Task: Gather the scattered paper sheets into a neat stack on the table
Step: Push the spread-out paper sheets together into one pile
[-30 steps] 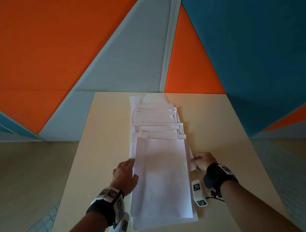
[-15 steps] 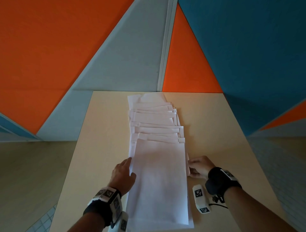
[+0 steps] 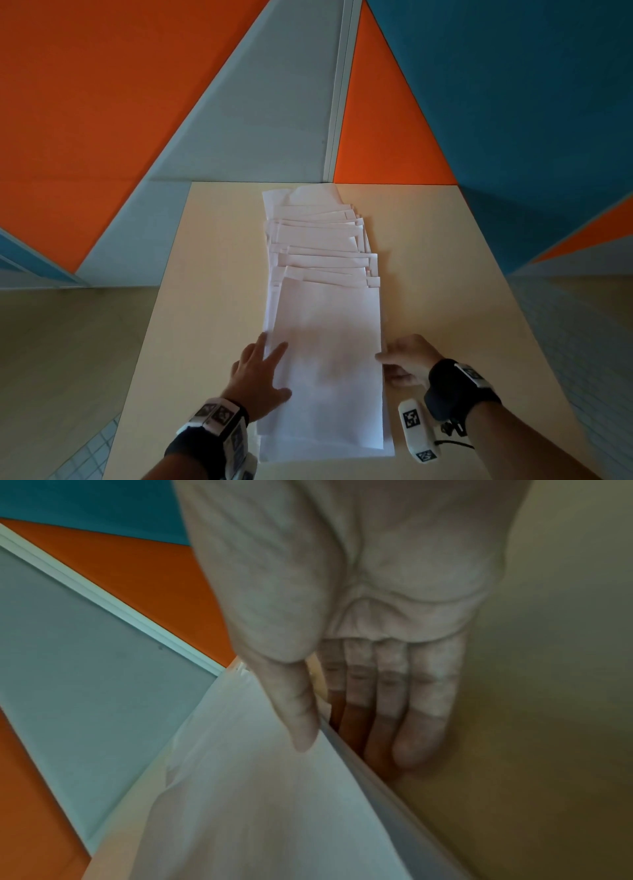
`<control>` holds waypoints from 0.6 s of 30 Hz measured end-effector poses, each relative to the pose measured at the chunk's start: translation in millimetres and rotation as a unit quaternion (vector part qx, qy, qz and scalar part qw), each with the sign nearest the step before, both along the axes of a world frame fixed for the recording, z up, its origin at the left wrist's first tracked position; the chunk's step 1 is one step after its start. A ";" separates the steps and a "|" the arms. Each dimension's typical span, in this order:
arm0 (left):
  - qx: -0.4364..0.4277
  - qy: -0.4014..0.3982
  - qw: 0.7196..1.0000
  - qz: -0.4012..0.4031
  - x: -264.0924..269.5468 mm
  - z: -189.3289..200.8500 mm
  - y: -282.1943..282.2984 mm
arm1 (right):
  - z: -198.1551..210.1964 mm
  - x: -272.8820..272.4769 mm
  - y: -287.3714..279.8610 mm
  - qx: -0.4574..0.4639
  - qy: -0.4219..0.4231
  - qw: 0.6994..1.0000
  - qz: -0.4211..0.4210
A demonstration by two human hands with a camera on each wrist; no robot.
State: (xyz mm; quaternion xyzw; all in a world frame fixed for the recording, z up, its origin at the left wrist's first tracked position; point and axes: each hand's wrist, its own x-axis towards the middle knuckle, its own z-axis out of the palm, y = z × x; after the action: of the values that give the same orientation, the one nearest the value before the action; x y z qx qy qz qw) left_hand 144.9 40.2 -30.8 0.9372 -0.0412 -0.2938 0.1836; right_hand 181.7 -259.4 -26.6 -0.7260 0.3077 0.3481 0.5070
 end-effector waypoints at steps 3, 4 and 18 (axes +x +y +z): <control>0.021 -0.004 1.000 -0.018 -9.3 -4.5 -0.3 | -8.0 -3.9 3.0 -0.045 -0.034 0.998 -0.016; 0.021 -0.009 1.000 -0.018 -9.7 -5.4 0.5 | -9.6 -3.2 4.0 -0.058 -0.046 0.997 -0.033; 0.020 -0.068 0.984 -0.163 -52.7 -16.6 8.8 | -1.3 -86.0 11.1 -0.228 -0.183 0.875 0.387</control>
State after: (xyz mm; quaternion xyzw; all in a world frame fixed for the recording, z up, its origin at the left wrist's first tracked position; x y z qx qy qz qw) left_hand 92.3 49.0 -47.3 0.9391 -0.1997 -0.2566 0.1110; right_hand 95.7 -248.3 -27.8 -0.9331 -0.0250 0.2980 0.1997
